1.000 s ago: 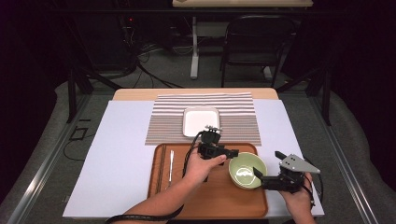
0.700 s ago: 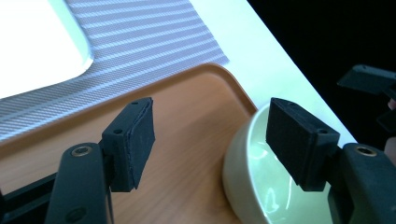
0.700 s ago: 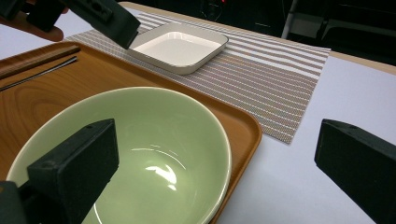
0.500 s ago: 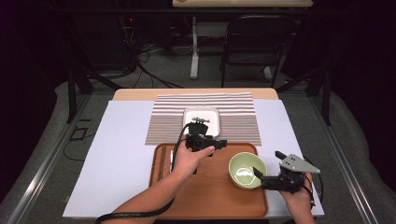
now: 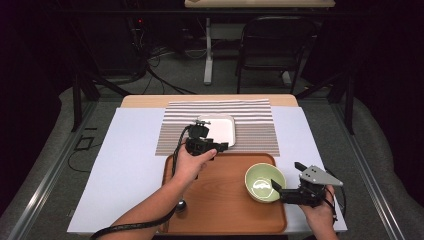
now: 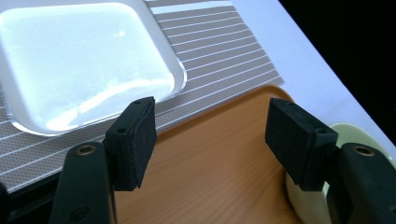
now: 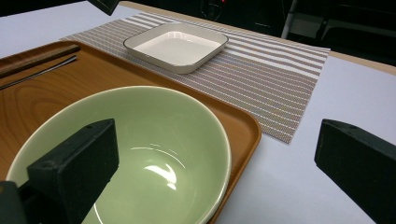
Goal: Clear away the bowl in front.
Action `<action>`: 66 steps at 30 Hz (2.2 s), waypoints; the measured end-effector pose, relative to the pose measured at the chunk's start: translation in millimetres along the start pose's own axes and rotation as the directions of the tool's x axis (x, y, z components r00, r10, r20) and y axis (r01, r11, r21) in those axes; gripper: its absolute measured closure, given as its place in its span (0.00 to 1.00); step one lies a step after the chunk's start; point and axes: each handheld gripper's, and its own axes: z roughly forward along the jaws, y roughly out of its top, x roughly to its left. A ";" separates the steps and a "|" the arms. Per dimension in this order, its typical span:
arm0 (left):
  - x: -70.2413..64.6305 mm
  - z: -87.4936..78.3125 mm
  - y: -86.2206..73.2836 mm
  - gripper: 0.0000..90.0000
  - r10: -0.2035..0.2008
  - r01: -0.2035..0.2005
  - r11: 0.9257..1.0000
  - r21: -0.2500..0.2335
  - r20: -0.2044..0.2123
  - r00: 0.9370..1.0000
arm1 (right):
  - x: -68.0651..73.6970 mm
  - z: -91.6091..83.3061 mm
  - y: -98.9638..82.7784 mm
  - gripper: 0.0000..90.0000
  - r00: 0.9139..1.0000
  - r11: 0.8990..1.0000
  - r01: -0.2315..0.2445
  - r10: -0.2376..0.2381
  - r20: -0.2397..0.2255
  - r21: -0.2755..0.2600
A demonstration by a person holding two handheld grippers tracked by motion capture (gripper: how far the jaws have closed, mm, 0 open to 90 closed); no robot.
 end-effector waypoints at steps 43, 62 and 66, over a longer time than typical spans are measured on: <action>86.3 -21.8 40.1 0.22 -0.103 0.087 0.988 -0.125 -0.129 0.986 | 1.5 -0.6 0.0 0.00 1.000 1.000 0.005 -0.005 -0.003 0.000; 104.9 -14.6 46.8 0.25 -0.150 0.125 0.978 -0.166 -0.148 0.977 | 1.6 -0.3 -0.1 0.00 1.000 1.000 0.006 -0.006 -0.004 0.002; 108.8 -9.8 45.5 0.27 -0.165 0.140 0.978 -0.157 -0.162 0.973 | 1.8 -0.3 -0.1 0.00 1.000 1.000 0.009 -0.009 -0.005 0.002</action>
